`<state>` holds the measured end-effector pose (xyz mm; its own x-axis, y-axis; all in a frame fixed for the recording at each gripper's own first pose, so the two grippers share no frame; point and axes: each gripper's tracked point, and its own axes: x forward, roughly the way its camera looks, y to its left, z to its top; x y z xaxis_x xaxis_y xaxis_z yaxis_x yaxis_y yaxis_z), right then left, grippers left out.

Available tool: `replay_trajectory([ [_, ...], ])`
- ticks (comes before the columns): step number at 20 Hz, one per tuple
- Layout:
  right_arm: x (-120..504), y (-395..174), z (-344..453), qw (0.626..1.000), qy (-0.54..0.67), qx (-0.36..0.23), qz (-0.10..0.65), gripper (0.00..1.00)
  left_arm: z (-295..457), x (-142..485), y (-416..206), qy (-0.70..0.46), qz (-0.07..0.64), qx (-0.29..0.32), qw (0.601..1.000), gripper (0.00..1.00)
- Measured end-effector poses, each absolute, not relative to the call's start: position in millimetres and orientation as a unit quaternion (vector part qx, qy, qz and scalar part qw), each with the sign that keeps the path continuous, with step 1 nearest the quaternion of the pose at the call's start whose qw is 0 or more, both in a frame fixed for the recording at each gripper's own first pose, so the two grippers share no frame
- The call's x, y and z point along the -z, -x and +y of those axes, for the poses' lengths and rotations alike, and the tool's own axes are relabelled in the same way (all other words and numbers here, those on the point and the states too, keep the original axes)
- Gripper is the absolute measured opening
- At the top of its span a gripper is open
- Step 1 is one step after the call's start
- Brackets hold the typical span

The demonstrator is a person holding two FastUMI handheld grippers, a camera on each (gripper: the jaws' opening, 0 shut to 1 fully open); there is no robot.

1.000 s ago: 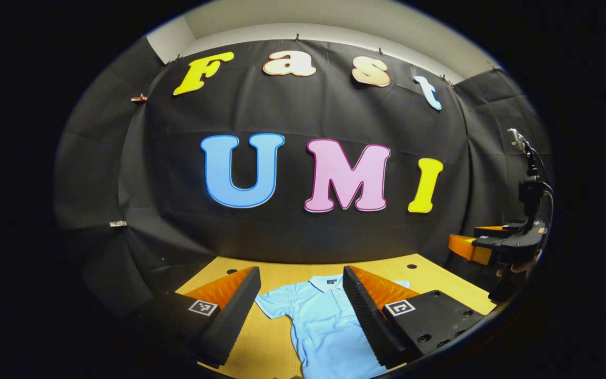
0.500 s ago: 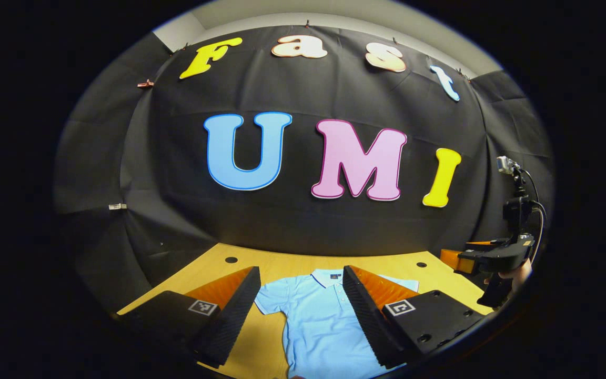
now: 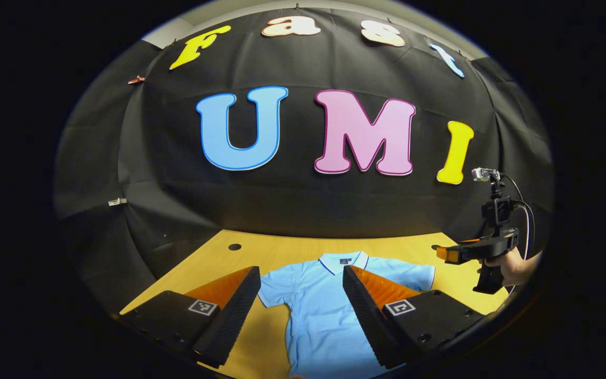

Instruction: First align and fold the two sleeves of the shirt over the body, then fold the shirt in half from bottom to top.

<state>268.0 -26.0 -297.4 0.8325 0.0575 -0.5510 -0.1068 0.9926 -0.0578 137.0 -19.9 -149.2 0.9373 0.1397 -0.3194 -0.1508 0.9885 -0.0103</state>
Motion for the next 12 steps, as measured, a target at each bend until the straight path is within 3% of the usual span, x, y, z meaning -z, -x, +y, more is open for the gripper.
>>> replay_trajectory([
  [12,414,-321,-65,0.921,0.028,-0.003,0.390,0.97,8,180,-157,0.021,0.200,-0.126,0.971,1.00],
])
